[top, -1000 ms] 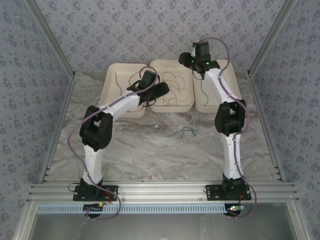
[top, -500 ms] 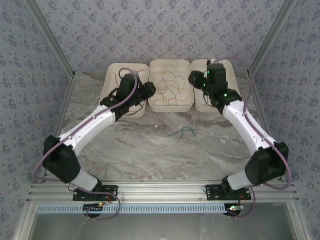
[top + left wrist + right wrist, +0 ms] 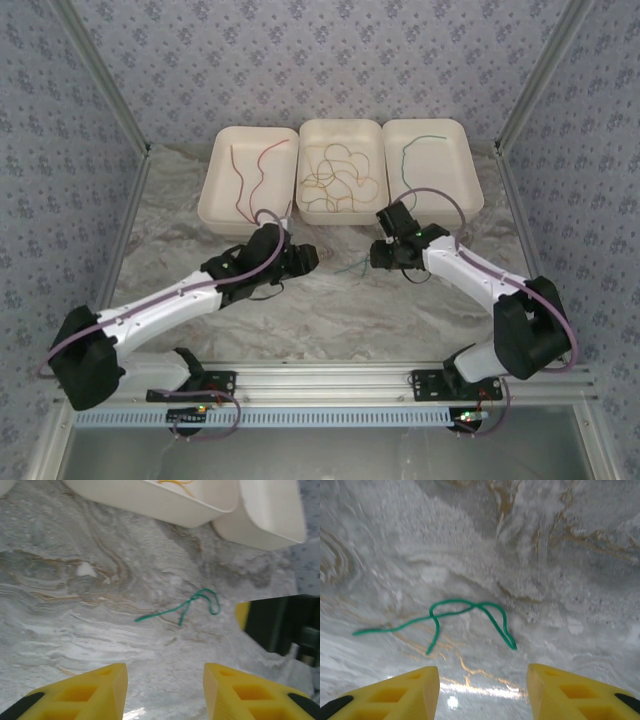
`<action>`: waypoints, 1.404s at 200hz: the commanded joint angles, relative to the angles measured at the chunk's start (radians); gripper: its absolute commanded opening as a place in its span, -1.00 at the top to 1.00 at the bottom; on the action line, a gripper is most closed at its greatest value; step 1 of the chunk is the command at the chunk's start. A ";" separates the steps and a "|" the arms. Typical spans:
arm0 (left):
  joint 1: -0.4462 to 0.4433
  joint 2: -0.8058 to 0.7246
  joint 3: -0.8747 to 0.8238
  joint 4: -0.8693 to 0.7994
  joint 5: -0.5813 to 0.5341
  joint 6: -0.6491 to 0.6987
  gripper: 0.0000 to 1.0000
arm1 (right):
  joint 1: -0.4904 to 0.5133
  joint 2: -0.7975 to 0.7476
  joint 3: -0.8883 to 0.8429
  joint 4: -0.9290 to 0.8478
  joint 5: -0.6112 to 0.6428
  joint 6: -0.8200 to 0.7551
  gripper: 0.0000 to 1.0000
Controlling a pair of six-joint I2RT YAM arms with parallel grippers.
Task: Untangle the cables
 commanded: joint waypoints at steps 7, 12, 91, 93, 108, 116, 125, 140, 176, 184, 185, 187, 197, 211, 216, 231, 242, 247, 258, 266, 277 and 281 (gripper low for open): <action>-0.022 -0.100 -0.118 0.213 0.132 0.028 0.06 | 0.008 0.042 0.006 -0.058 0.058 -0.057 -0.03; -0.034 -0.127 -0.146 0.242 0.132 0.034 0.04 | 0.009 0.052 0.007 -0.057 0.062 -0.062 -0.02; -0.117 -0.448 -0.334 0.240 -0.027 0.064 -0.05 | 0.002 0.190 0.043 -0.013 0.084 -0.131 0.22; -0.117 -0.449 -0.334 0.238 -0.027 0.064 -0.05 | 0.001 0.194 0.044 -0.012 0.085 -0.134 0.23; -0.117 -0.444 -0.335 0.236 -0.025 0.061 -0.05 | -0.003 0.214 0.061 -0.016 0.099 -0.140 0.26; -0.117 -0.439 -0.336 0.240 -0.023 0.061 -0.05 | -0.007 0.226 0.069 -0.020 0.107 -0.145 0.27; -0.117 -0.433 -0.337 0.245 -0.023 0.060 -0.05 | -0.011 0.236 0.077 -0.019 0.110 -0.149 0.28; -0.117 -0.418 -0.335 0.259 -0.018 0.061 -0.05 | -0.018 0.250 0.082 -0.006 0.100 -0.163 0.29; -0.118 -0.372 -0.319 0.268 -0.013 0.065 -0.04 | -0.030 0.293 0.096 0.020 0.077 -0.188 0.42; -0.117 -0.362 -0.315 0.270 -0.013 0.064 -0.04 | -0.031 0.298 0.097 0.029 0.068 -0.193 0.46; -0.117 -0.361 -0.315 0.270 -0.012 0.064 -0.04 | -0.030 0.298 0.097 0.030 0.068 -0.193 0.46; -0.117 -0.359 -0.313 0.270 -0.013 0.064 -0.04 | -0.031 0.299 0.097 0.033 0.064 -0.194 0.47; -0.117 -0.348 -0.307 0.269 -0.014 0.067 -0.03 | -0.030 0.303 0.097 0.045 0.057 -0.197 0.52; -0.117 -0.332 -0.304 0.272 -0.016 0.069 -0.03 | -0.031 0.312 0.100 0.056 0.051 -0.200 0.61; -0.117 -0.327 -0.303 0.274 -0.015 0.067 -0.03 | -0.031 0.314 0.099 0.058 0.050 -0.202 0.65; -0.117 -0.314 -0.302 0.281 -0.016 0.065 -0.03 | -0.029 0.303 0.091 0.070 0.050 -0.204 0.83; -0.117 -0.307 -0.303 0.283 -0.019 0.061 -0.02 | -0.026 0.280 0.075 0.081 0.053 -0.202 0.99; -0.117 -0.305 -0.302 0.284 -0.022 0.060 -0.02 | -0.022 0.261 0.066 0.088 0.056 -0.202 1.00; -0.117 -0.304 -0.298 0.281 -0.029 0.054 -0.01 | -0.012 0.209 0.039 0.108 0.062 -0.204 1.00; -0.117 -0.303 -0.291 0.276 -0.038 0.048 -0.02 | -0.005 0.162 0.018 0.121 0.066 -0.203 1.00; -0.117 -0.301 -0.274 0.277 -0.042 0.035 -0.05 | 0.007 0.092 -0.009 0.134 0.078 -0.195 1.00; -0.117 -0.299 -0.267 0.280 -0.042 0.027 -0.08 | 0.011 0.068 -0.018 0.136 0.082 -0.188 1.00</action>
